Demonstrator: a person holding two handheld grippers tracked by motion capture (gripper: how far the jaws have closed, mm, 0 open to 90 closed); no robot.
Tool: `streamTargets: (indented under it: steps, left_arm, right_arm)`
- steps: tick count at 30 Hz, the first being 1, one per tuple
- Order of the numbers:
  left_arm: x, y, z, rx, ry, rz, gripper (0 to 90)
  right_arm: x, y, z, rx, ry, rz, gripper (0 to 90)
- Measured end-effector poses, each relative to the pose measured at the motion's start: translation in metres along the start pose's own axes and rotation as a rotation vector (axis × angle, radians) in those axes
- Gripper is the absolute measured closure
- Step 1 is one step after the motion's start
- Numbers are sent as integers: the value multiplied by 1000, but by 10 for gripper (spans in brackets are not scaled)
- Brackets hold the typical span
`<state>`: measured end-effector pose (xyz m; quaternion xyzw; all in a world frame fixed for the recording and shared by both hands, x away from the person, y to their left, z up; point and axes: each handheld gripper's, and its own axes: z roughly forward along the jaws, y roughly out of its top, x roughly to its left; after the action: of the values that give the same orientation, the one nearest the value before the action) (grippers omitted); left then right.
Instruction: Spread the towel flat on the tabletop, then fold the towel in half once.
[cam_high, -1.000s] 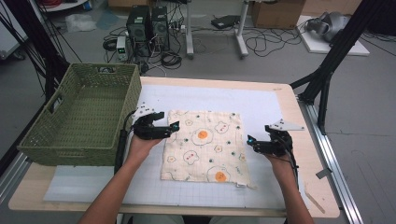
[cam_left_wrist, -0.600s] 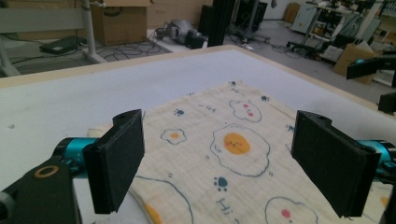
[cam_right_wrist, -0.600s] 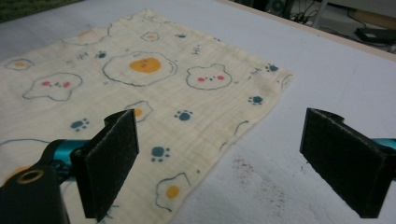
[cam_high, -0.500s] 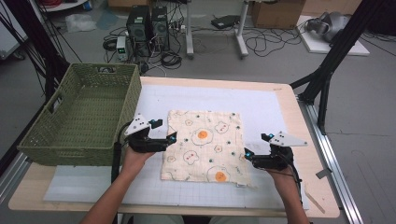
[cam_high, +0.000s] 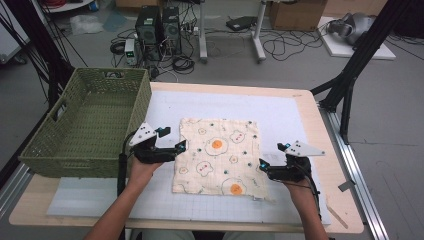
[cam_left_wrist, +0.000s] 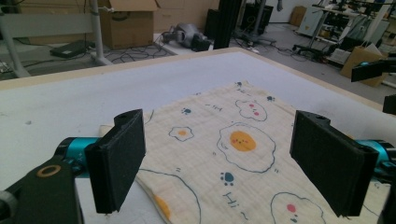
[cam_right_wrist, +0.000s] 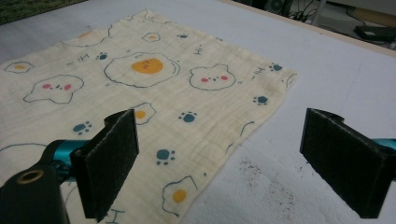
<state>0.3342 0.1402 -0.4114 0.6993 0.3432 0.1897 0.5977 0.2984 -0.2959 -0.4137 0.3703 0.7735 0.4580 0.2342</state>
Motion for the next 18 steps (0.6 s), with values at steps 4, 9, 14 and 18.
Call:
streamTargets:
  steps: [4,9,14,18]
  left_arm:
    - [0,0,-1,1,3,5,185]
    - [1,0,0,14,9,6,185]
    - [2,-1,0,34,33,-3,186]
    - [3,-2,2,53,36,-25,193]
  right_arm:
    - [-1,0,-1,-4,-7,-1,109]
    - [-2,2,-3,-11,-24,-4,109]
    - [-3,2,-2,-11,-25,-6,109]
    - [-4,1,-2,-7,-37,4,109]
